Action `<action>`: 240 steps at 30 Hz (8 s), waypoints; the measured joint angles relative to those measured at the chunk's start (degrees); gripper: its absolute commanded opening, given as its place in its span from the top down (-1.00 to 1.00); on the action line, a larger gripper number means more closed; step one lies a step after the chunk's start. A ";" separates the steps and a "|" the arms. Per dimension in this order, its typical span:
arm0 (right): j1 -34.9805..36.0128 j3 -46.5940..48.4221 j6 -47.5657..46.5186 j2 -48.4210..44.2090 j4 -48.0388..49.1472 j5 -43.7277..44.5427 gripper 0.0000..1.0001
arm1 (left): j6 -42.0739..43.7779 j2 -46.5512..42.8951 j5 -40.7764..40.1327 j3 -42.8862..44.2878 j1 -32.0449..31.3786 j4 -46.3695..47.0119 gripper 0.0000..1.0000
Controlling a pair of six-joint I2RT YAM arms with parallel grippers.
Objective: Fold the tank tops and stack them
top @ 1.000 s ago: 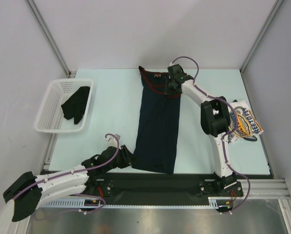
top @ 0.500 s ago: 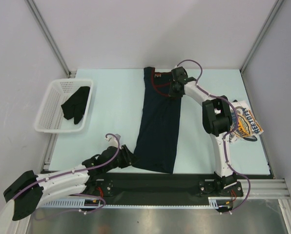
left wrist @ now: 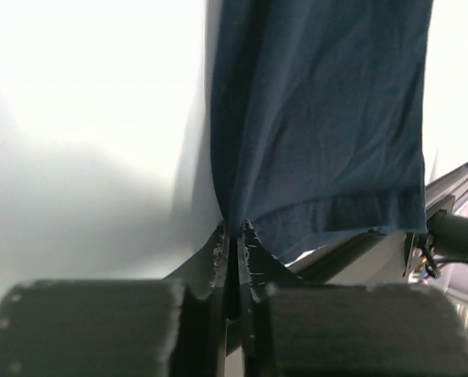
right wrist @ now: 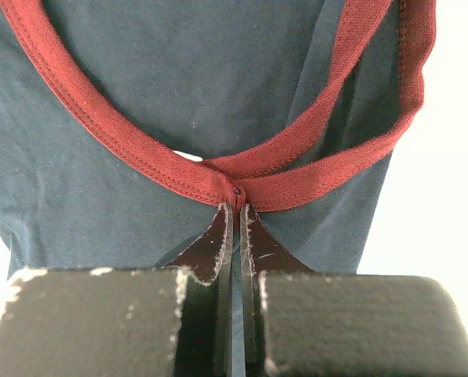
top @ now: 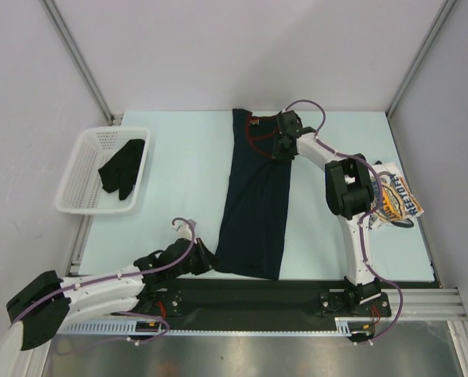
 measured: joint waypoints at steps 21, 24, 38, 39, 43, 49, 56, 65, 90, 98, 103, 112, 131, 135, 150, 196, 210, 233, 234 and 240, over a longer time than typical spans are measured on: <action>-0.15 -13.99 0.50 -10.34 3.43 -0.81 -0.45 | -2.08 -12.66 1.77 -0.81 -1.79 -11.23 0.05; -0.09 -20.74 0.42 -16.81 5.70 -0.74 -0.42 | -2.08 -11.34 2.03 -0.81 -1.84 -9.68 0.03; -4.13 -30.60 2.97 -18.53 12.26 -7.58 0.02 | -1.05 -6.45 3.34 -0.81 -2.49 -5.42 0.51; -4.37 -30.47 3.19 -17.51 12.50 -8.00 0.06 | -1.05 -6.45 3.37 -0.81 -2.58 -5.44 0.53; -4.79 -27.67 3.56 -15.28 13.03 -8.63 0.23 | -1.07 -6.45 3.43 -0.81 -2.97 -5.38 0.55; -4.87 -22.95 3.85 -11.17 12.74 -8.66 1.00 | -1.16 -5.40 3.50 -0.83 -3.89 -4.15 0.57; -6.67 -19.45 4.28 -9.18 10.25 -9.68 1.00 | -2.25 0.52 3.82 -0.83 -6.64 2.43 0.58; -8.74 -23.34 3.04 -12.98 10.51 -7.91 -0.09 | -4.13 10.62 5.81 -0.83 -11.13 10.40 0.46; 23.37 -68.57 11.37 -60.08 7.85 -7.48 0.00 | -0.42 -17.53 1.62 -0.94 -7.39 -10.40 -0.16; 30.29 -68.81 17.20 -60.94 7.21 -5.27 0.13 | 5.86 -8.09 4.59 -0.46 -0.48 -4.61 -0.16; 32.04 -69.00 19.43 -60.92 6.51 -3.78 0.64 | 8.15 -4.92 5.88 0.07 -0.04 -1.73 -0.16; 33.48 -69.22 21.84 -64.89 3.21 -1.99 1.00 | 9.60 -4.61 6.38 0.07 0.00 -1.14 -0.16; 40.59 -75.45 28.55 -69.07 -0.33 0.70 0.92 | 10.93 2.36 8.44 1.88 0.09 2.97 -0.13; 40.59 -75.76 29.05 -67.98 0.39 1.16 0.58 | 10.93 4.15 9.09 1.95 0.09 4.87 -0.13; 40.57 -75.87 29.62 -70.71 -3.48 3.58 -0.25 | 10.88 8.59 10.97 1.92 0.11 9.94 0.01; 35.95 -74.42 28.11 -77.31 -5.31 0.50 1.00 | 7.34 4.79 7.78 4.52 -5.64 -2.32 0.99; 10.73 -51.43 10.23 -59.32 -6.80 -2.14 1.00 | 24.13 27.32 12.87 36.57 15.19 -9.25 0.99; -2.34 -13.55 1.81 -21.11 -8.09 -5.18 1.00 | 32.81 60.48 16.00 77.24 28.22 -18.51 1.00; -2.43 -13.14 1.81 -21.00 -8.15 -5.18 1.00 | 32.94 60.48 16.20 77.75 28.24 -18.49 0.99; -3.30 -11.23 1.64 -20.98 -8.79 -5.18 1.00 | 33.00 60.52 16.90 79.71 28.65 -18.18 1.00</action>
